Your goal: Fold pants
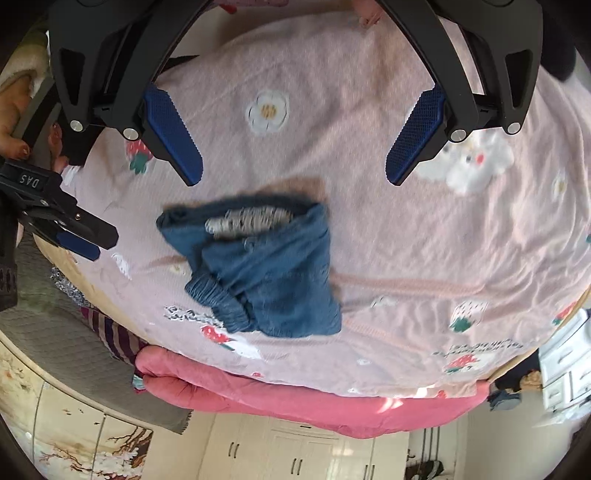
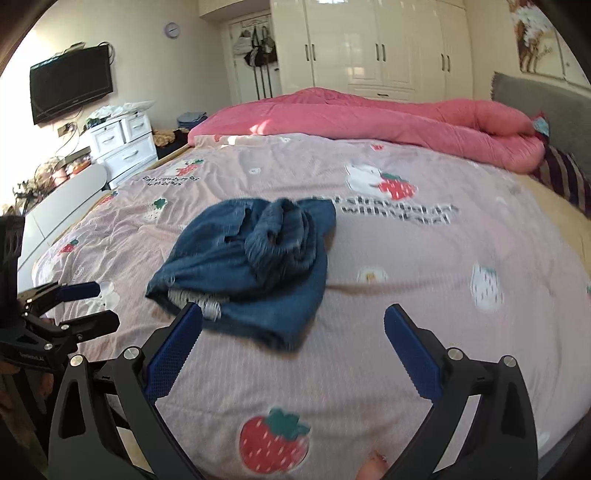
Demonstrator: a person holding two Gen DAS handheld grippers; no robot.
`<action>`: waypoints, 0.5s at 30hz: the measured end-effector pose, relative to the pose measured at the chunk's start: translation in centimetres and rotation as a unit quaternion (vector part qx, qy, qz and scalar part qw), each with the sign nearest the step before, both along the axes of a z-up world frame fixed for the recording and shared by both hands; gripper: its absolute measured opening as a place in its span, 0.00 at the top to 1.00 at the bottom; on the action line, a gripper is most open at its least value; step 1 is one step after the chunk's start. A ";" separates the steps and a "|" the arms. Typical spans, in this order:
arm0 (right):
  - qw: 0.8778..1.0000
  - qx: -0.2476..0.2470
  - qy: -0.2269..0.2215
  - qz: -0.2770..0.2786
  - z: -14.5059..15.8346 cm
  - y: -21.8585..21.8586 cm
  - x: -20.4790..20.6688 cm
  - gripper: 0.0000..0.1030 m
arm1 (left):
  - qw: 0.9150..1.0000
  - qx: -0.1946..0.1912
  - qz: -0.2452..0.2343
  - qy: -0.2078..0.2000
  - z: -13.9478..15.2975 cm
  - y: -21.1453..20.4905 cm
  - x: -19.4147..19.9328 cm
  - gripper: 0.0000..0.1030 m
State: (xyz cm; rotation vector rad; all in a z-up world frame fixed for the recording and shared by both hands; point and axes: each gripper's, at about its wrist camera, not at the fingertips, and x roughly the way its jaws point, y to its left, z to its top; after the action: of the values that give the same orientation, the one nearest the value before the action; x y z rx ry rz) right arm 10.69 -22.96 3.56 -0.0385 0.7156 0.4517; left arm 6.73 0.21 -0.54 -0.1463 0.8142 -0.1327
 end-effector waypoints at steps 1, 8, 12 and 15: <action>1.000 -0.001 0.001 -0.005 -0.3 0.0 -0.3 0.04 | 1.000 0.000 -0.001 0.002 -0.2 0.0 -0.2 0.09; 1.000 -0.022 -0.002 -0.016 -2.1 0.1 -2.3 0.04 | 1.000 0.004 0.009 0.011 -1.6 -0.2 -1.5 0.09; 1.000 -0.024 -0.009 -0.013 -2.0 0.3 -2.6 0.04 | 1.000 0.000 0.008 0.009 -1.8 -0.4 -1.6 0.09; 1.000 -0.017 -0.001 -0.011 -2.1 0.2 -2.4 0.04 | 1.000 0.005 0.007 0.004 -1.7 -0.7 -1.7 0.09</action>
State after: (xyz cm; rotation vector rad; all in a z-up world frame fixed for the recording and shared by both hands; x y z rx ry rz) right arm 8.29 -22.73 1.42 -0.0631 0.7219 0.4175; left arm 5.03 -0.45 -2.28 -0.1434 0.8206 -0.1150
